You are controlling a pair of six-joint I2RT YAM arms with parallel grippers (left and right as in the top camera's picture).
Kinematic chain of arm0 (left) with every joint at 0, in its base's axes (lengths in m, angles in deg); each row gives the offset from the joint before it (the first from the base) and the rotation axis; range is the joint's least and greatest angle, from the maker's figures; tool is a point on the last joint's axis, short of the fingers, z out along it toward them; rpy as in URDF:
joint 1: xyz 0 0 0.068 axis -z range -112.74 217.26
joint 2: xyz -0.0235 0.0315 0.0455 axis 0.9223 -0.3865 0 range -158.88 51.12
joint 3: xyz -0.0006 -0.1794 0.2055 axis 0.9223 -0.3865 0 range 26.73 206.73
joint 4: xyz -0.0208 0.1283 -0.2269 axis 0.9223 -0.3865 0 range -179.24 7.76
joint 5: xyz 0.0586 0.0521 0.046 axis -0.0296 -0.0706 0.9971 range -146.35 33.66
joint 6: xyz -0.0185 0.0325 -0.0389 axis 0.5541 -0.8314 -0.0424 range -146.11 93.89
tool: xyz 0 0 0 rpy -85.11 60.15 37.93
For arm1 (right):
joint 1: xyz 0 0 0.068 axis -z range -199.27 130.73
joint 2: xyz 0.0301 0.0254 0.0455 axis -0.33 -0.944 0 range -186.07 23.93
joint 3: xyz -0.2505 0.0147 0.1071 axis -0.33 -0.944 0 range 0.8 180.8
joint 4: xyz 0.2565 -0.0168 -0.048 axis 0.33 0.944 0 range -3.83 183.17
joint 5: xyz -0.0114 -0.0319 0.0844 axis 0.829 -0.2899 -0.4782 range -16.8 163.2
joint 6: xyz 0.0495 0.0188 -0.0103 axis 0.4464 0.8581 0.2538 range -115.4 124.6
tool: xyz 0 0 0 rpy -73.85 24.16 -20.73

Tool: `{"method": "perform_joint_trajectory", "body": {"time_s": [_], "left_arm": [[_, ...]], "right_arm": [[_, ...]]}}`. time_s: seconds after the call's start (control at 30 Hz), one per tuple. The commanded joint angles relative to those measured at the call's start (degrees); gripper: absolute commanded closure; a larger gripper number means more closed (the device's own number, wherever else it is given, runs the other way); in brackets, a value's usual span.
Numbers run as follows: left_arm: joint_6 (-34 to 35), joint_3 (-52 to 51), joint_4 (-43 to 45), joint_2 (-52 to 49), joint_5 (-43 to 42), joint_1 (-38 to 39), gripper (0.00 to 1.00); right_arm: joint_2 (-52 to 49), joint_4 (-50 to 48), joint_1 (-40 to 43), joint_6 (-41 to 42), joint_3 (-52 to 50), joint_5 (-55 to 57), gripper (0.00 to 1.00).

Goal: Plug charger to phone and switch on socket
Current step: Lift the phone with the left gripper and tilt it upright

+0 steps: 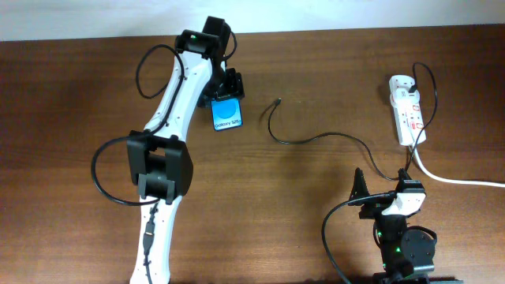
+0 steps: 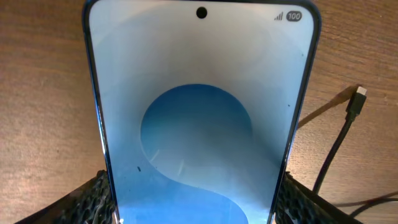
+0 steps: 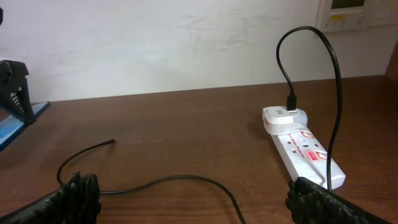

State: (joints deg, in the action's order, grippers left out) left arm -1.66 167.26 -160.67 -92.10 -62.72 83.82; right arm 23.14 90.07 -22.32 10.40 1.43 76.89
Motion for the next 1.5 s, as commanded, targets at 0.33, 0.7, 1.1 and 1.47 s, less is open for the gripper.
{"method": "perform_joint_trajectory", "body": {"time_s": [0.33,0.7,1.1,1.47], "left_arm": [[18.8,5.8,-7.8,0.4,-20.3,-6.5,1.00],[23.5,5.8,-12.7,0.4,-32.9,-6.5,1.00],[34.8,5.8,-14.7,0.4,-46.9,-6.5,1.00],[39.1,5.8,-14.1,0.4,-48.7,-6.5,1.00]], "right_arm": [[0.4,0.4,-0.3,0.0,-0.3,1.1,0.02],[0.4,0.3,-0.3,0.2,-0.3,0.9,0.02],[0.4,5.6,-0.3,7.9,3.8,-0.3,0.01],[-30.3,8.1,-0.3,11.8,25.0,-5.3,0.01]]}}
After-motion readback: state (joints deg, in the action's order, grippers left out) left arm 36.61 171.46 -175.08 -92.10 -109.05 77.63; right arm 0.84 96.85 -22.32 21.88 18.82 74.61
